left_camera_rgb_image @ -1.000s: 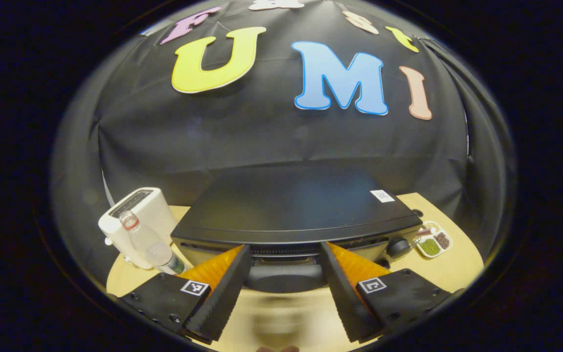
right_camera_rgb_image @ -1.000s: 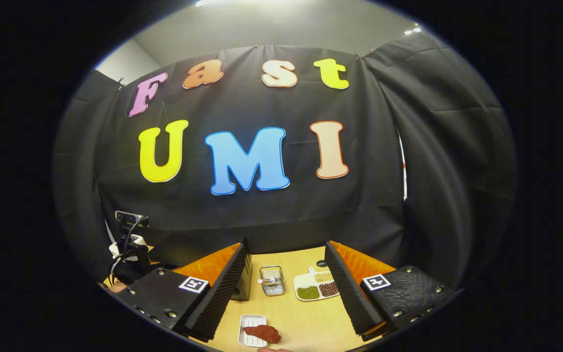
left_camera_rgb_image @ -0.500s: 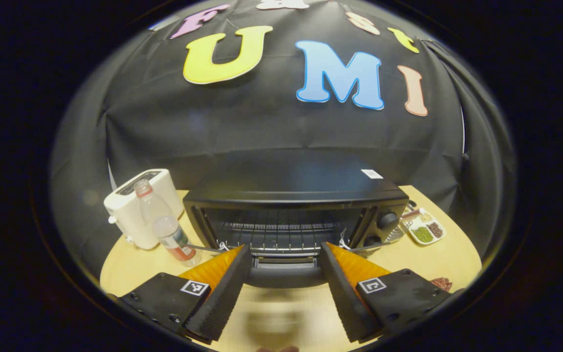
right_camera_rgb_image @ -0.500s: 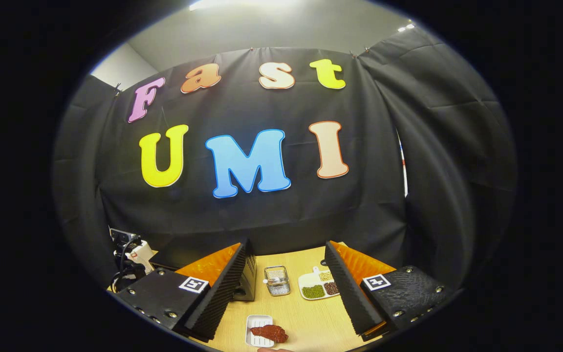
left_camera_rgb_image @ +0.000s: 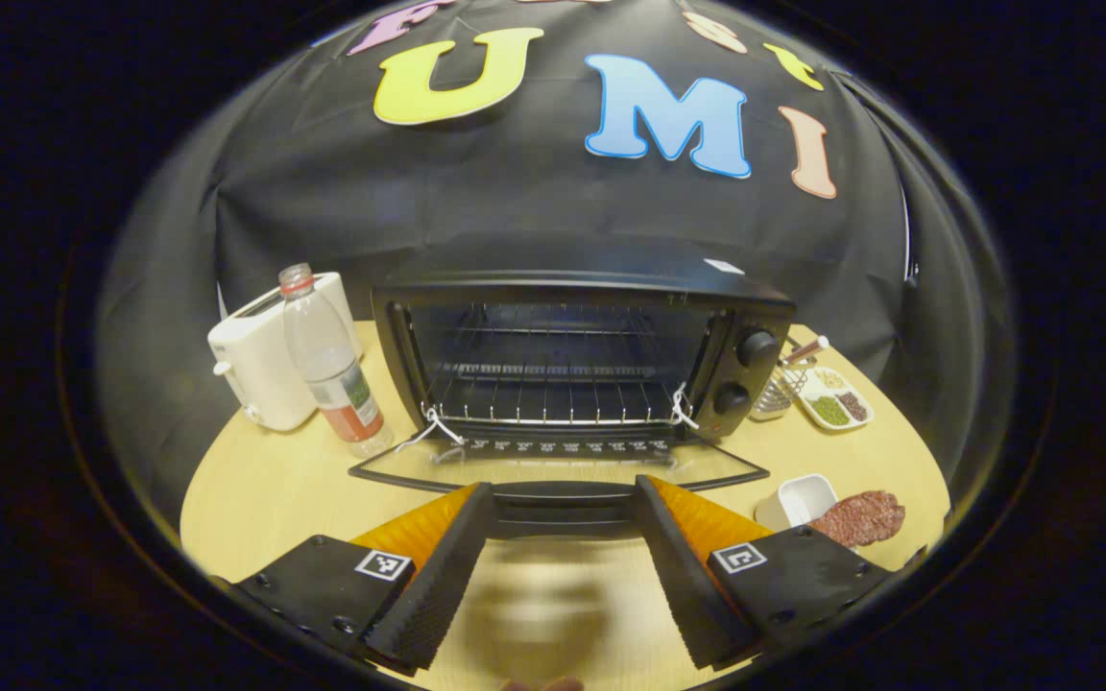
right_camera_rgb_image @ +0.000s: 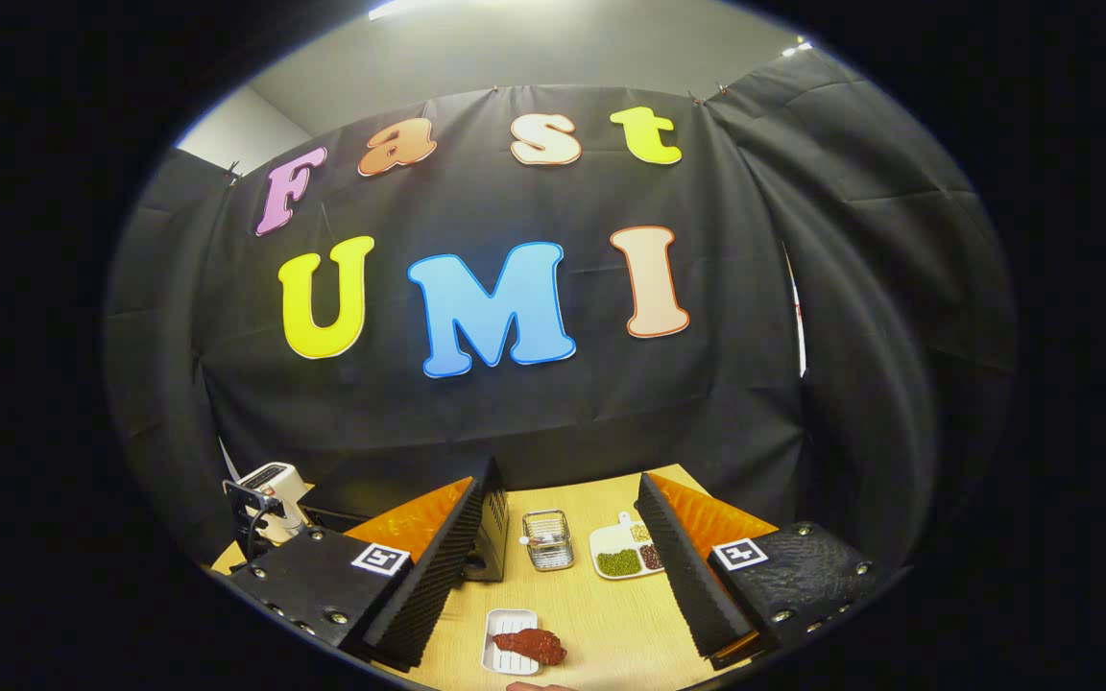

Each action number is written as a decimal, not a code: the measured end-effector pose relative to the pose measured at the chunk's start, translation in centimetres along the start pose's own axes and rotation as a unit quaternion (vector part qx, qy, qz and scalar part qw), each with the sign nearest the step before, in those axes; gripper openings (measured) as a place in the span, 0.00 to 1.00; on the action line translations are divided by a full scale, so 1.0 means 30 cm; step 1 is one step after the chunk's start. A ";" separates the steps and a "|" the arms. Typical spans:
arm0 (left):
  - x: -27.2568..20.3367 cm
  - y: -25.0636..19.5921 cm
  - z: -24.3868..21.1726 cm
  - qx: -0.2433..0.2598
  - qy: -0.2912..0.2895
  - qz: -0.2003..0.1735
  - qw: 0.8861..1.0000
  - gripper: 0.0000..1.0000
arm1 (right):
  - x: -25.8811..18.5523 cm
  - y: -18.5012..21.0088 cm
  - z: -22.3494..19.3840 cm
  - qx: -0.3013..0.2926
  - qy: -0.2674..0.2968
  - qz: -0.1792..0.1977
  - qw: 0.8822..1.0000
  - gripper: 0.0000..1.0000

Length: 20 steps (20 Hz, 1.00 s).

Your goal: Open the electric oven with the left hand, put the food in, and close the electric oven.

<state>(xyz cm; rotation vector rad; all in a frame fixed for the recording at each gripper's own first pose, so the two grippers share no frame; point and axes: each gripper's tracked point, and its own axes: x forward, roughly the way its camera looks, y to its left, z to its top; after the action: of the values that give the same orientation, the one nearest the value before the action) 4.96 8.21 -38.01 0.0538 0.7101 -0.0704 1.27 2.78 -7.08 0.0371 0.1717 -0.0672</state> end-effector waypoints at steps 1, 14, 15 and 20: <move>0.000 0.011 -0.008 0.001 0.000 0.009 1.000 1.00 | -0.002 -0.003 -0.005 -0.003 0.002 0.000 1.000 0.99; -0.426 -0.002 0.515 -0.047 -0.193 0.007 0.980 0.98 | 0.048 -0.057 -0.360 0.097 0.155 0.050 0.982 0.97; -0.478 -0.002 0.559 -0.055 -0.210 0.007 0.976 0.96 | 0.053 -0.057 -0.402 0.106 0.171 0.056 0.978 0.97; -0.711 0.021 0.742 -0.070 -0.281 0.010 0.957 1.00 | 0.067 -0.050 -0.666 0.130 0.251 0.093 0.955 0.97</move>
<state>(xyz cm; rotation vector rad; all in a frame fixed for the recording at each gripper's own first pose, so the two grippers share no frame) 3.35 8.19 -7.21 -0.0927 0.1432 -0.0137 -0.24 2.01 -27.14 0.3347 0.6671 0.1107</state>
